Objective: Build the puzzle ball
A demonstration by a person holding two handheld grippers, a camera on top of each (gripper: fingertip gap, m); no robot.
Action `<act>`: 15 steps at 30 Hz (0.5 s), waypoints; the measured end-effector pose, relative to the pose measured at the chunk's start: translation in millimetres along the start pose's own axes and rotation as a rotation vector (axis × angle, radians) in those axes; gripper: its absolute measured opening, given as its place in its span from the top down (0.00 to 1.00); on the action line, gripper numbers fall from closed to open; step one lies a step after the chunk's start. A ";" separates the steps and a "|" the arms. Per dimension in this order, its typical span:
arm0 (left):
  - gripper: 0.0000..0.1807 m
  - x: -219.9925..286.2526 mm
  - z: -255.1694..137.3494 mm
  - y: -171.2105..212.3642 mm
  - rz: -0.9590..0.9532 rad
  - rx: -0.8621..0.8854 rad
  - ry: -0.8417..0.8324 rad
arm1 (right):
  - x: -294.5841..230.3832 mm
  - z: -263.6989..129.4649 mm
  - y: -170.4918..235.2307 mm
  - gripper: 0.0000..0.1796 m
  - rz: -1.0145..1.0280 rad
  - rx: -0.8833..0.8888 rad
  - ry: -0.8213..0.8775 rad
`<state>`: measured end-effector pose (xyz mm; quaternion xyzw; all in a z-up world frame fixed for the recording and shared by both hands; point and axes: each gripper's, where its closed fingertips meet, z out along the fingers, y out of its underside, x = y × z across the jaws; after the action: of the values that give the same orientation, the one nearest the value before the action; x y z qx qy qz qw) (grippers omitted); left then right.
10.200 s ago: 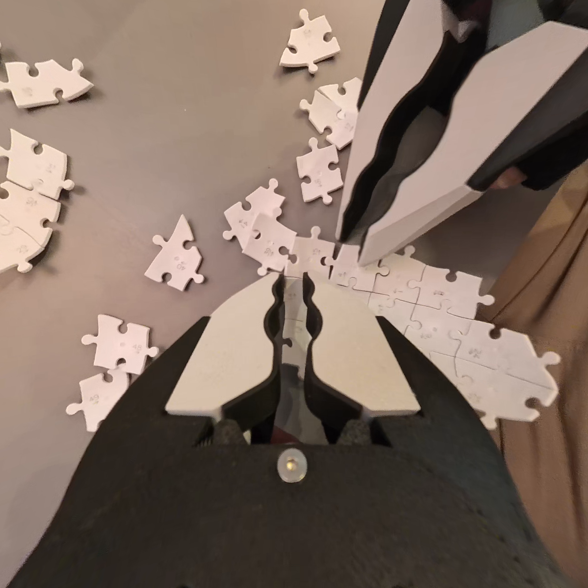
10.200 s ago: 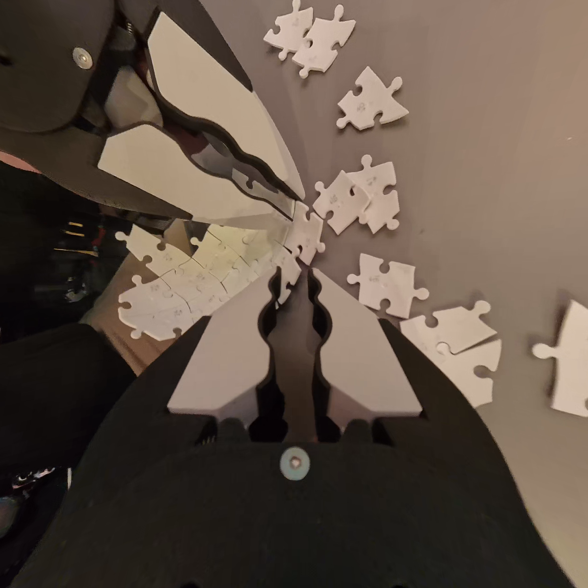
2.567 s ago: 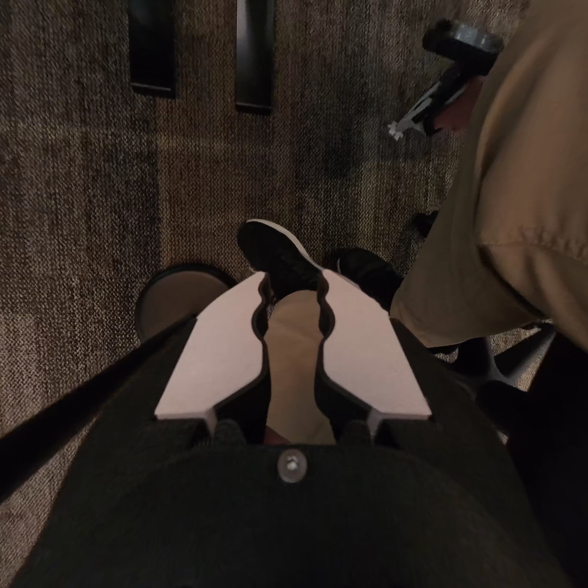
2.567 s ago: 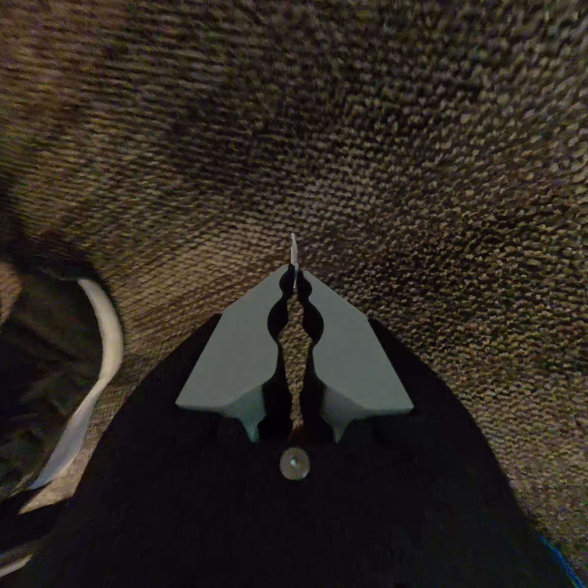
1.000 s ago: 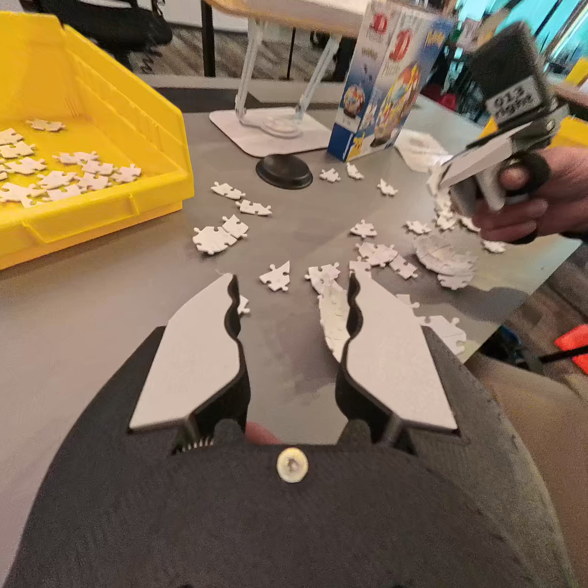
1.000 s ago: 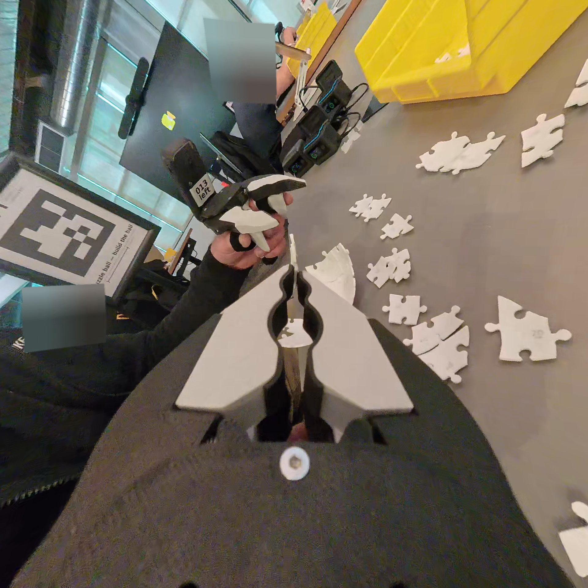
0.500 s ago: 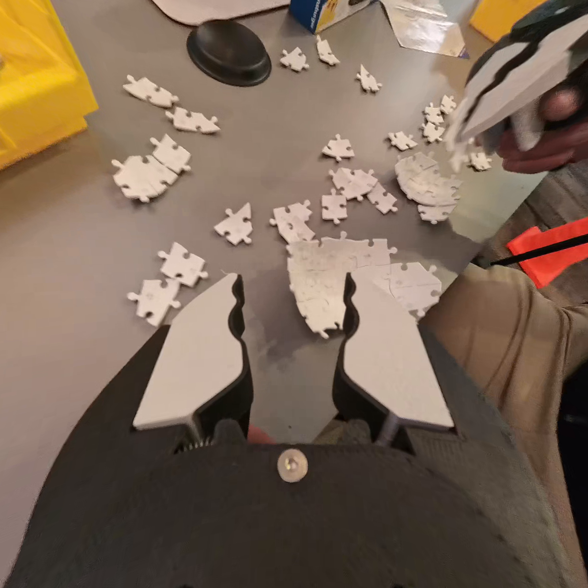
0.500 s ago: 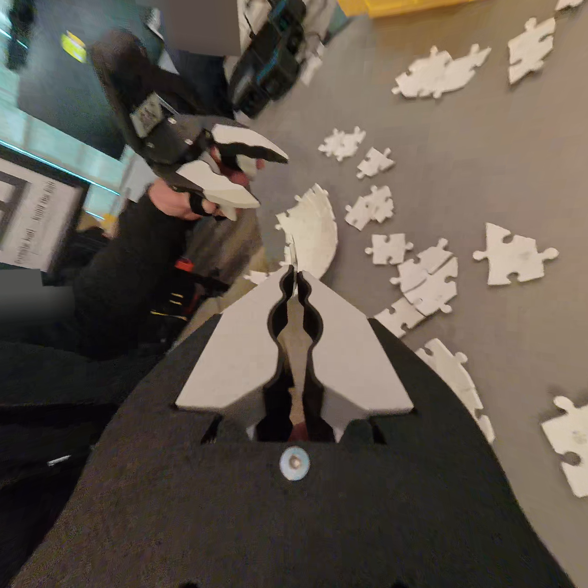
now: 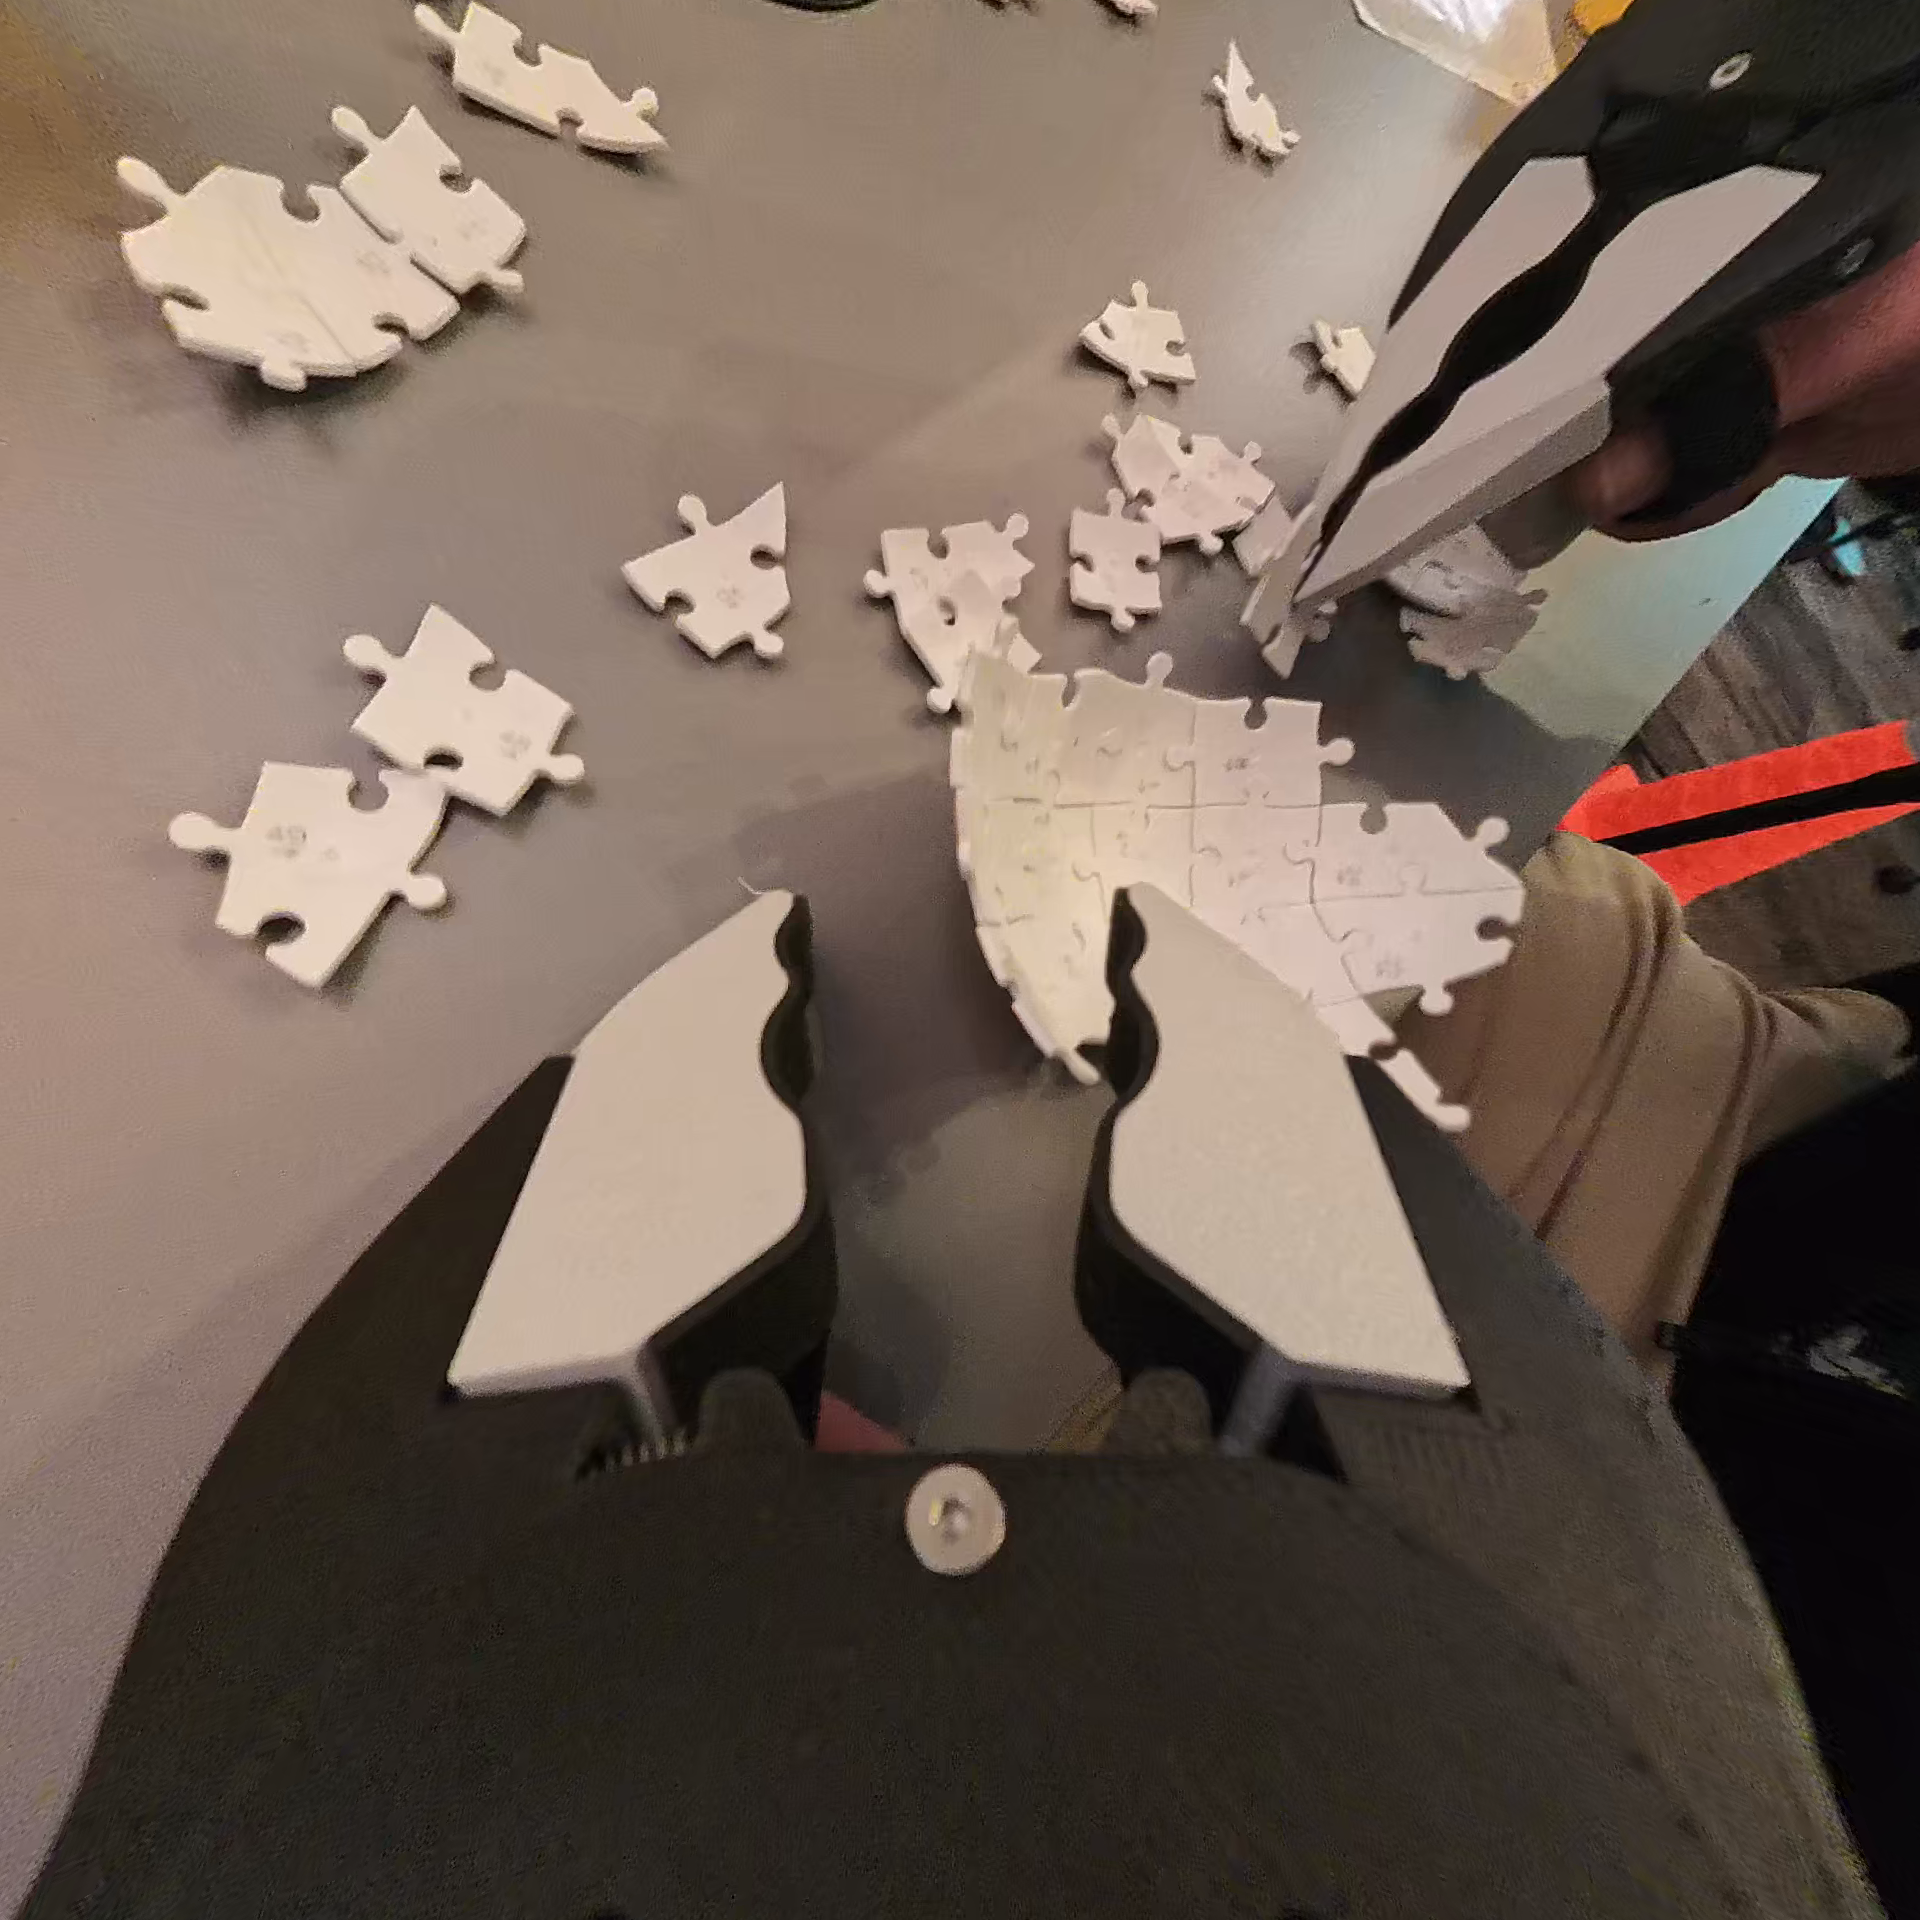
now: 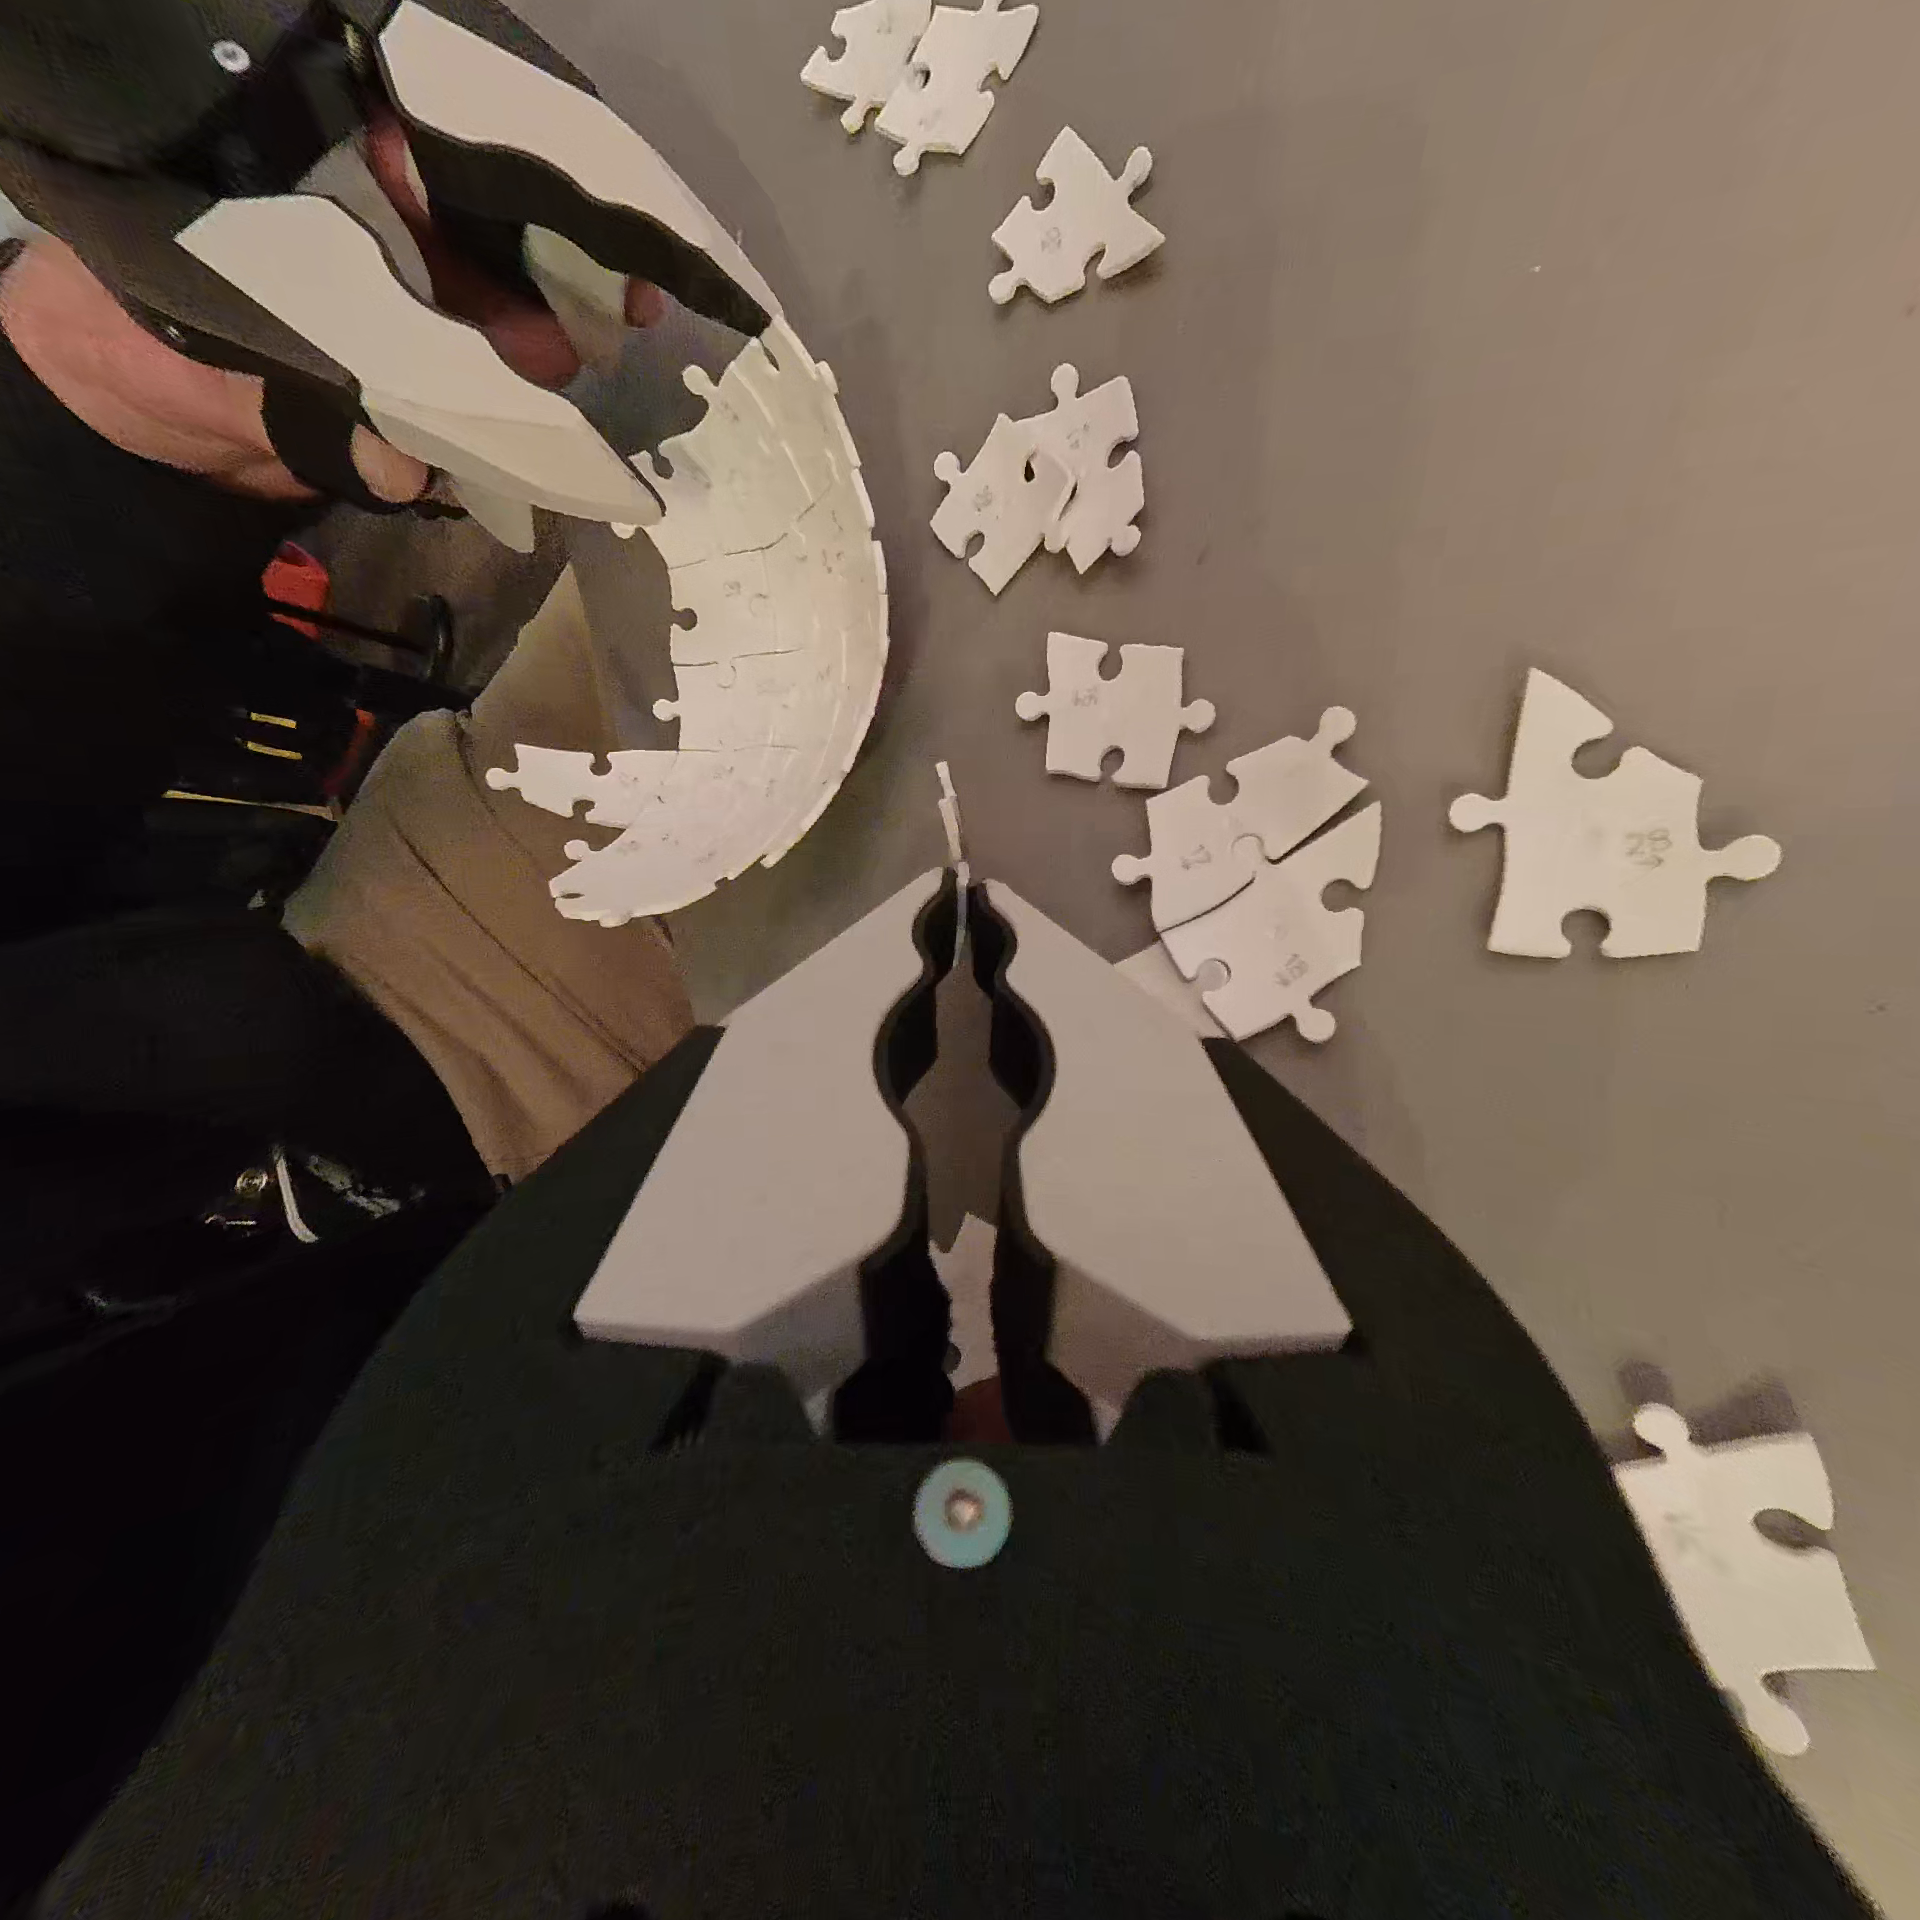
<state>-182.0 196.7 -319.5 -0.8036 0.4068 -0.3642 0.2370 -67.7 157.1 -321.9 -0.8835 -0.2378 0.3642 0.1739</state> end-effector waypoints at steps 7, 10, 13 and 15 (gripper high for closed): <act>0.81 8.7 4.6 -14.0 -0.004 -0.006 0.037 | -7.5 0.9 -11.0 1.00 -0.014 0.025 -0.021; 0.84 10.8 7.6 -16.0 0.012 -0.015 0.017 | -15.2 1.1 -10.3 1.00 -0.051 0.022 -0.018; 0.85 9.4 10.8 -12.5 0.044 -0.050 -0.022 | -11.8 1.5 -6.8 1.00 -0.070 0.012 0.007; 0.87 9.5 11.4 -12.3 0.048 -0.050 -0.028 | -10.3 0.2 -4.4 1.00 -0.057 0.016 0.002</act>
<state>-163.4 196.7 -314.5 -0.8042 0.4317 -0.3366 0.2313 -75.5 155.1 -314.2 -0.8753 -0.2598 0.3602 0.1916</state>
